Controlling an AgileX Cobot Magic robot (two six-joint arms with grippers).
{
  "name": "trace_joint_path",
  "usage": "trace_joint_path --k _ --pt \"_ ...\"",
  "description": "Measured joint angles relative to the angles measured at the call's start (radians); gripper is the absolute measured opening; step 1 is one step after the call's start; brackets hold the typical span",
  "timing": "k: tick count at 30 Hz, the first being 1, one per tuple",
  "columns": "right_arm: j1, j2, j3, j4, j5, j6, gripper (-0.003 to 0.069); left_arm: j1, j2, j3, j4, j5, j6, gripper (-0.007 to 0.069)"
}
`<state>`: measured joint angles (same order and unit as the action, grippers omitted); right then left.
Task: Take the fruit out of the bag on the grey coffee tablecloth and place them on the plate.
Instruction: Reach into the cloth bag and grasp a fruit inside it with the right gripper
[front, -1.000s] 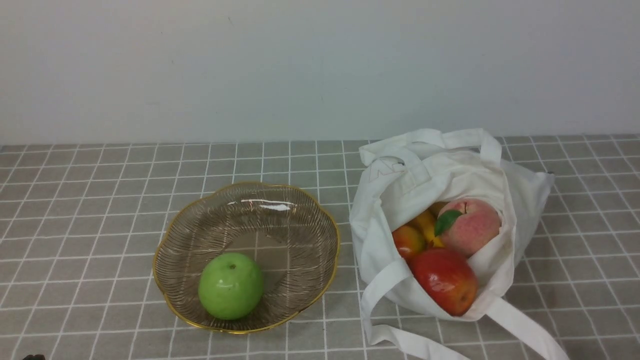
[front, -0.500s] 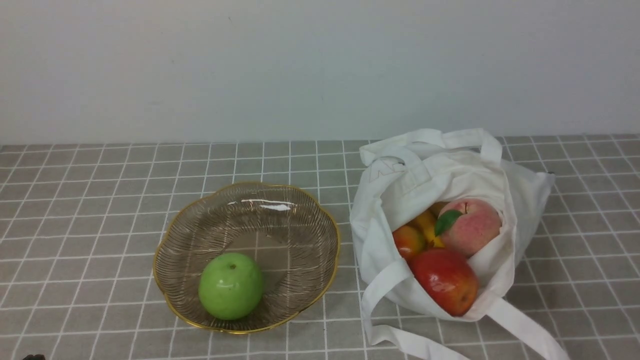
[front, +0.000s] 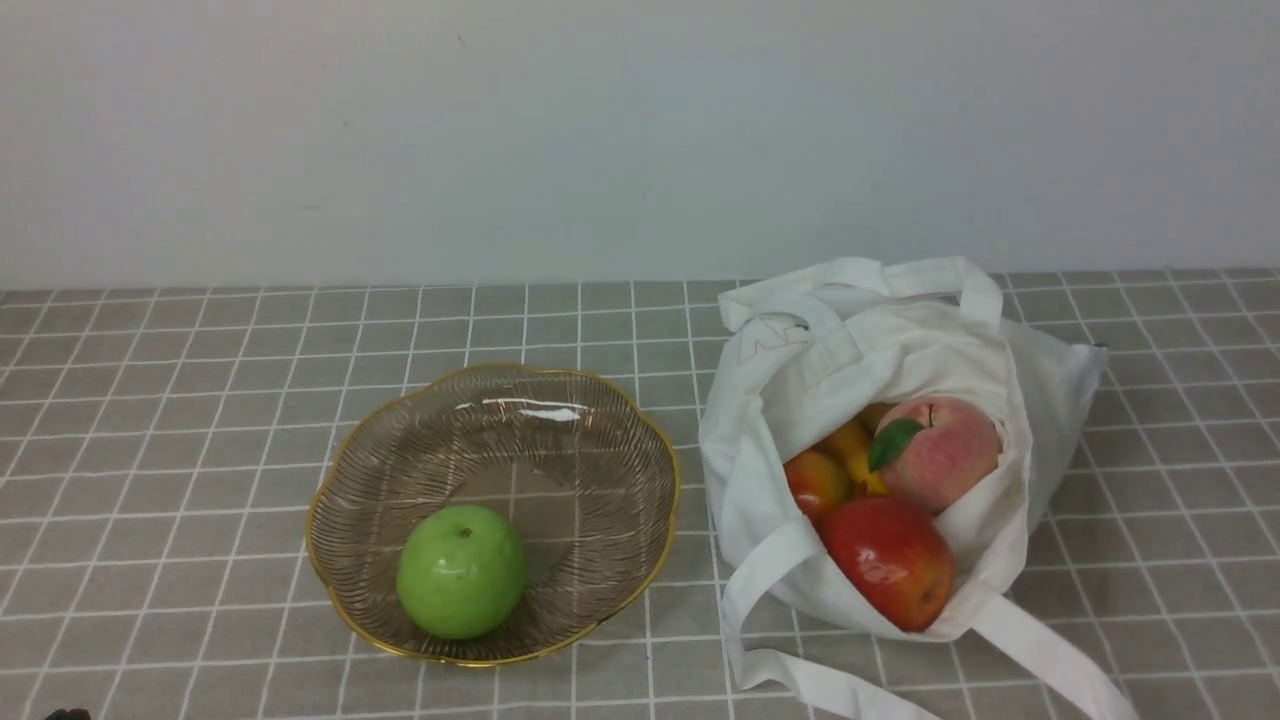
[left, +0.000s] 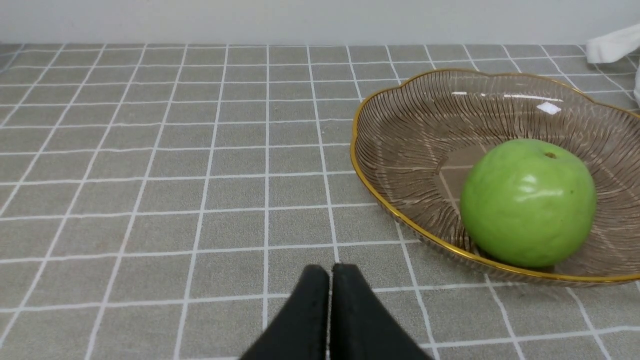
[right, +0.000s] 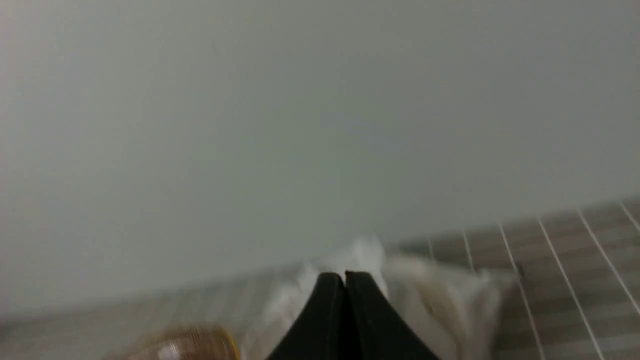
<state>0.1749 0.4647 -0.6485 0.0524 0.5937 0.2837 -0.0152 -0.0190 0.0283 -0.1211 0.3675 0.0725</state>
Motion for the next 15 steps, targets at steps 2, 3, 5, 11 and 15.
trace_joint_path --k 2,3,5,11,15 --pt "0.035 0.154 -0.094 0.016 0.188 -0.087 -0.0014 0.0 0.0 0.0 0.0 0.0 0.0 -0.0008" --pt "0.055 0.241 -0.14 0.035 0.269 -0.152 -0.0014 0.0 0.0 0.0 0.0 0.0 0.0 -0.0008" --pt "0.073 0.321 -0.185 0.062 0.331 -0.203 -0.0014 0.0 0.0 0.0 0.0 0.0 0.0 -0.0008" --pt "0.21 0.671 -0.312 0.173 0.332 -0.393 -0.0012 0.0 0.0 0.0 0.0 0.0 0.0 -0.0008" --pt "0.276 0.835 -0.356 0.157 0.296 -0.392 0.0001 0.0 0.0 0.0 0.0 0.0 0.0 -0.0008"
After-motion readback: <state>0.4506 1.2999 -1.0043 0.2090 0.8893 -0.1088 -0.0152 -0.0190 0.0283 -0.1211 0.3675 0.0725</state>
